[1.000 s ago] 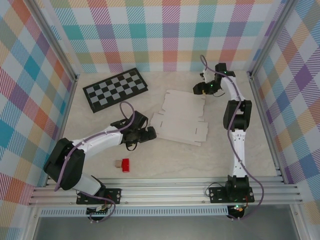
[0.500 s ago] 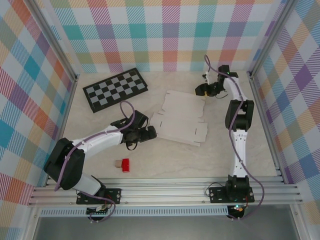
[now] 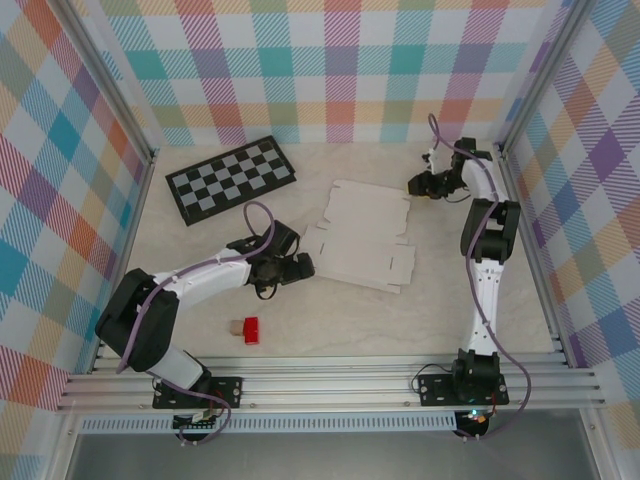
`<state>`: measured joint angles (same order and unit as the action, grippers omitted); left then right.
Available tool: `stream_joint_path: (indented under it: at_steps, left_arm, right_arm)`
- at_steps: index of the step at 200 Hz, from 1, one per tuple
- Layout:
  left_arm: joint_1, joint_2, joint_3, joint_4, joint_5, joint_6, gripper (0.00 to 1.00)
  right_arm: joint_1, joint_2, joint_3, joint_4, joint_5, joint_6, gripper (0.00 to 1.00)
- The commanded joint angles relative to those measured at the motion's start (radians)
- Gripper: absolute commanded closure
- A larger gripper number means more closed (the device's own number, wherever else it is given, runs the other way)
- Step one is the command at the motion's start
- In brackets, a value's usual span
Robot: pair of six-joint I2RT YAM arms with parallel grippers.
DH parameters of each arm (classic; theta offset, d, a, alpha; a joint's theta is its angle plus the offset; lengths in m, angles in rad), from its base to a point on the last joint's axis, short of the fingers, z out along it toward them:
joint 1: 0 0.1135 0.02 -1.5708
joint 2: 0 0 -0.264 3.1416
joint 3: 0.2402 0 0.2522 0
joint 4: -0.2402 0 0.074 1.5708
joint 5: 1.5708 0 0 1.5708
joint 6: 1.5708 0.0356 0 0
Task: Fold the paper box
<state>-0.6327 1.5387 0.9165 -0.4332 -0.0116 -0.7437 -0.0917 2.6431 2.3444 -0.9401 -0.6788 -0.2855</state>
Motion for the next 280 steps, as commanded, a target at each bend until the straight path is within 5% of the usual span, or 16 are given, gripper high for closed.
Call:
stream_joint_path:
  at_steps: [1,37,70,105,141,163,239,280]
  left_arm:
    - [-0.016,0.01,0.025,0.01,-0.007,0.001,0.0]
    - [-0.016,0.013,0.022,0.014,-0.005,0.002,0.0]
    - [-0.016,0.004,0.02,0.011,-0.01,0.002,0.0]
    - [-0.015,-0.033,0.02,0.005,-0.034,-0.008,0.0]
    - [0.004,-0.084,0.047,-0.036,-0.073,-0.009,0.0]
    - [0.039,-0.104,0.047,-0.042,-0.053,-0.003,0.0]
    - [0.049,-0.09,-0.066,0.097,0.099,-0.12,0.12]
    - [-0.047,-0.097,-0.144,0.175,0.088,-0.236,0.28]
  right_arm:
    - [0.013,-0.038,-0.024,-0.028,-0.072,-0.008,0.63]
    - [0.027,-0.044,-0.053,-0.036,-0.089,-0.009,0.76]
    - [0.027,-0.091,-0.104,-0.006,-0.092,0.016,1.0]
    - [0.028,-0.361,-0.471,0.309,-0.032,0.267,1.0]
    - [0.061,-0.8,-1.028,0.65,0.364,0.669,1.0]
    - [0.087,-1.027,-1.289,0.634,0.579,0.862,1.0]
    - [0.113,-1.737,-1.834,0.516,0.74,1.336,1.0]
    - [0.112,-1.738,-1.838,0.393,0.645,1.476,1.0]
